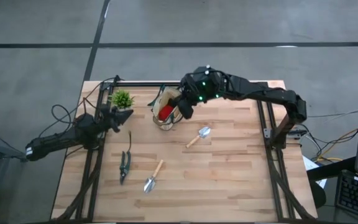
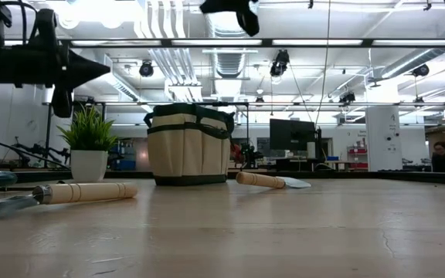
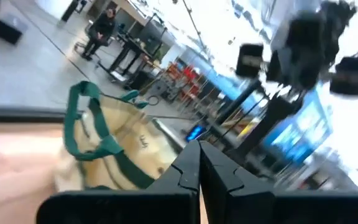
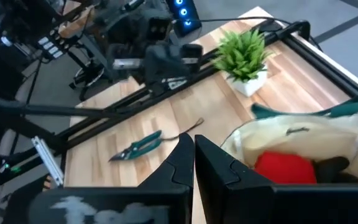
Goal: Pick & Place Garden tools in Gardening bag
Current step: Put the green shear scissor into the green gardening bag
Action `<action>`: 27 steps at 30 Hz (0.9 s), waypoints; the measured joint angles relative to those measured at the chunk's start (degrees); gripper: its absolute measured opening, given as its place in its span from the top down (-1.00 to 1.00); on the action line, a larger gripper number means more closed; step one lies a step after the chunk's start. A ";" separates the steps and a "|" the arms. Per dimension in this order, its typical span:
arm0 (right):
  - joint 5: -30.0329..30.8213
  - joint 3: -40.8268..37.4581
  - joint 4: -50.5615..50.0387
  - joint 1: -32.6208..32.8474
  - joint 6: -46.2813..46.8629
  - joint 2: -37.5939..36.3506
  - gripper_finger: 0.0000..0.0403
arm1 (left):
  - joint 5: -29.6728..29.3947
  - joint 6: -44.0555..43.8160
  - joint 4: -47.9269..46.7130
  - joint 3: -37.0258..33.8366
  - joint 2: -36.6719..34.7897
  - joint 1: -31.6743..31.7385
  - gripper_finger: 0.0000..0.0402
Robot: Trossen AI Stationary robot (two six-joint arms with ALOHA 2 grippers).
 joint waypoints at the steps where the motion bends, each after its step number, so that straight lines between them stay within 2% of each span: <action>1: 0.89 -0.01 -0.19 0.78 -0.04 -0.34 0.96 | -0.04 -1.92 0.21 0.00 0.00 0.00 0.97; 3: 2.51 -0.08 -0.14 2.17 -0.33 -0.74 0.96 | -0.73 -6.16 1.81 0.00 0.04 -0.02 0.97; 6: 3.64 -0.33 0.18 3.54 -1.51 -1.18 0.96 | -3.30 -17.35 4.24 0.00 0.07 0.03 0.97; 11: -2.60 -3.73 7.37 4.76 -7.06 -4.65 0.96 | -1.99 -24.27 2.51 0.30 1.11 -0.22 0.97; 14: -3.09 -8.68 13.55 5.76 -8.54 -8.92 0.96 | 0.82 -27.06 0.94 2.12 2.99 -0.27 0.92; 19: -3.29 -19.47 18.88 6.06 -7.33 -17.50 0.96 | 0.76 -26.66 0.74 8.13 7.85 -0.33 0.63; 23: -3.09 -28.12 19.45 6.01 -6.36 -23.94 0.96 | -0.54 -23.71 -0.58 12.94 12.23 -0.31 0.31; 27: -5.18 -36.98 26.97 6.25 -5.47 -30.38 0.96 | -2.32 -25.93 -0.45 15.62 16.16 -0.31 -0.04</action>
